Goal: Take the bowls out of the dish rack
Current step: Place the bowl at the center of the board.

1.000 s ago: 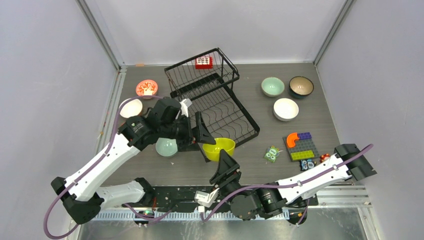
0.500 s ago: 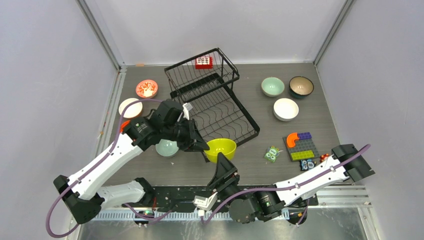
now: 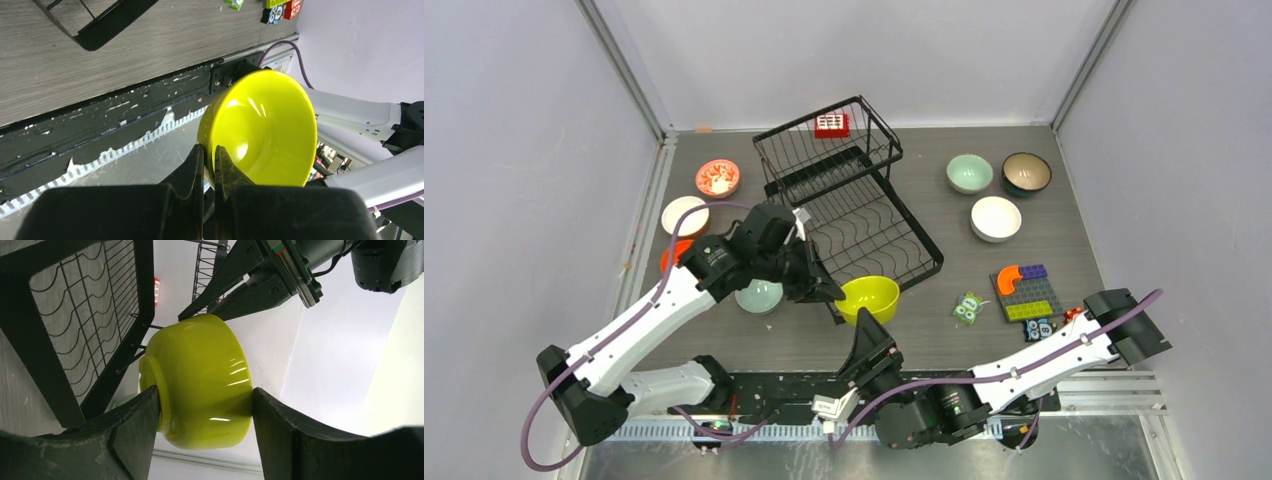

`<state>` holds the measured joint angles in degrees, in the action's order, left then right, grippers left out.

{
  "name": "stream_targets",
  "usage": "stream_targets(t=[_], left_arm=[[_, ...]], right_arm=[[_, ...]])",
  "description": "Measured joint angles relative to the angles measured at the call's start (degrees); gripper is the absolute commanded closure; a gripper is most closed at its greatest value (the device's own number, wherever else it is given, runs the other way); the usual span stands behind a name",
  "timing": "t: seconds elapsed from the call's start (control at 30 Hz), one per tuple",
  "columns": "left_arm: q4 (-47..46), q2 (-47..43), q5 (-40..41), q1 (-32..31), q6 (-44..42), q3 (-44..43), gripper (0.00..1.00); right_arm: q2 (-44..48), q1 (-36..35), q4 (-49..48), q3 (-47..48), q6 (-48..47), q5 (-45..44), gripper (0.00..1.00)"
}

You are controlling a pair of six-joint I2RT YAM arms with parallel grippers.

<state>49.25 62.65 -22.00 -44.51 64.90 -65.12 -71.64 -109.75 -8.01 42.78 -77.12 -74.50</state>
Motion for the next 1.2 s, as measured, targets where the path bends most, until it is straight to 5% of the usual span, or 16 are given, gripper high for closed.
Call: stream_targets(t=[0.37,0.93,1.2], left_arm=[[-6.1,-4.44,2.45,0.76,2.27,0.42,1.0],[-13.49,-6.01,13.09,3.43,5.14,-2.71,1.0],[-8.31,-6.82,25.31,4.81,-6.14,-7.74,1.0]], right_arm=[[0.0,0.11,1.46,4.35,6.34,-0.2,0.01],[-5.68,-3.02,24.17,19.04,33.11,4.46,0.0],[-2.51,-3.34,29.42,32.59,51.28,7.85,0.0]])
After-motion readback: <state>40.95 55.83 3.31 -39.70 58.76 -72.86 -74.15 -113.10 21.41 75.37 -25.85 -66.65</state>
